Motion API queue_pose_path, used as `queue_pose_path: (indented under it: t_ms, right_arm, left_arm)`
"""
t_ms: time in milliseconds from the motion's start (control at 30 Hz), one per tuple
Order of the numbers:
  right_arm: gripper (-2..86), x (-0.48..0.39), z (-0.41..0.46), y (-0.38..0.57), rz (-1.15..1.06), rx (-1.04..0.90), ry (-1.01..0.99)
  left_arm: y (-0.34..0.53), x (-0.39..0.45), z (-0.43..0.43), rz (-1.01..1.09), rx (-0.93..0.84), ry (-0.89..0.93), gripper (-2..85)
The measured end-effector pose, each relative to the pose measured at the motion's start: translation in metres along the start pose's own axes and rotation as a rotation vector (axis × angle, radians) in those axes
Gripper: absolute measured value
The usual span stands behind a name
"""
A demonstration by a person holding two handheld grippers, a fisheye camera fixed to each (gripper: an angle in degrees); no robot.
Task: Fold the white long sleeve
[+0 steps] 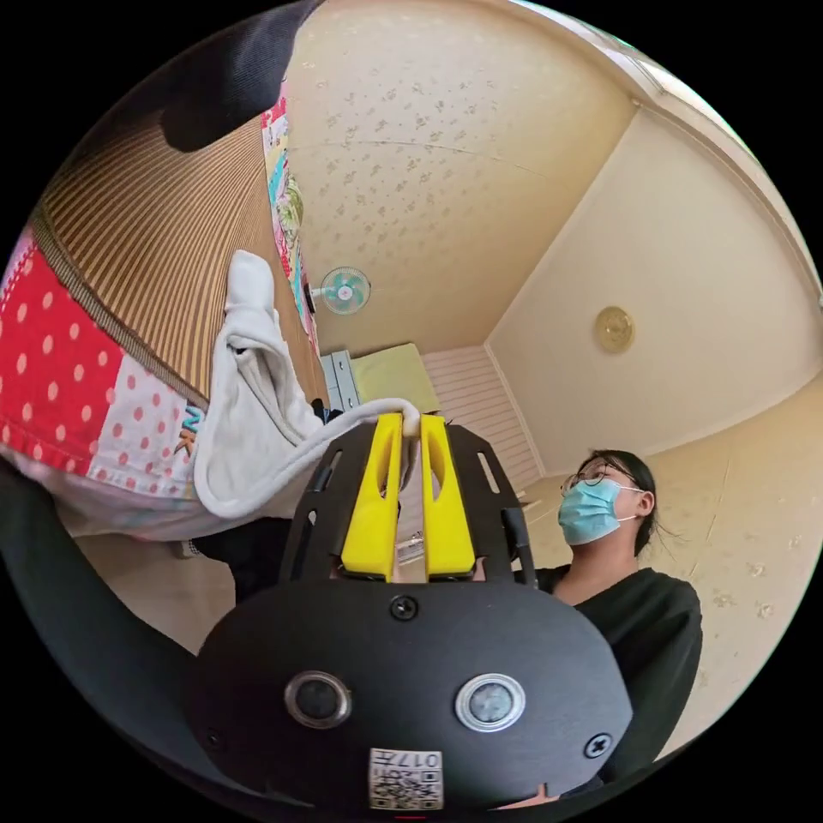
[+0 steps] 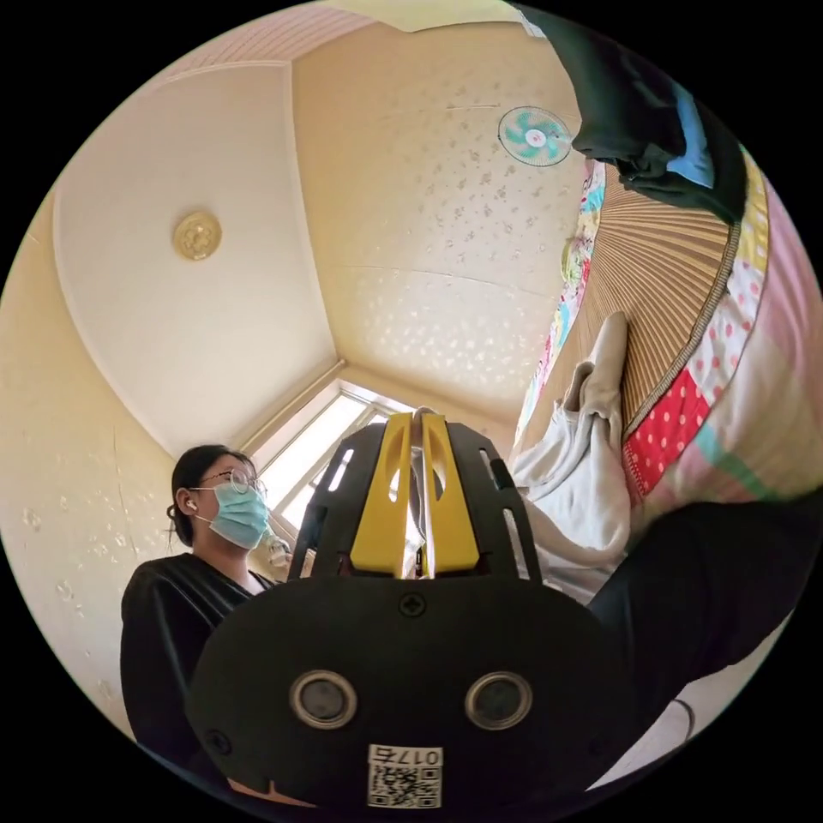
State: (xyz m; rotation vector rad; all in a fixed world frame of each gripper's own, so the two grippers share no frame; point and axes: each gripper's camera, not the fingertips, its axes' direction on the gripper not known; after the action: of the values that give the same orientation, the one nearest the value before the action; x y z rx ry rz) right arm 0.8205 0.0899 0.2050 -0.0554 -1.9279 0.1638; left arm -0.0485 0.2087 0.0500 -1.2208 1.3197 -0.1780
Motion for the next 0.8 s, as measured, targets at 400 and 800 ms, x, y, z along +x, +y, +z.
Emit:
queue_pose_path:
  t_ms: [400,800]
  right_arm:
    - [7.3,0.148,0.232,-0.198,-0.019,-0.09,0.665]
    - [8.8,0.173,0.328,-0.024,-0.407,-0.315,0.976]
  left_arm:
    - [-0.209,-0.049,0.158,0.066,0.105,-0.445,11.6]
    - [-0.074,-0.071,0.161,0.028,0.016,-0.778,18.3]
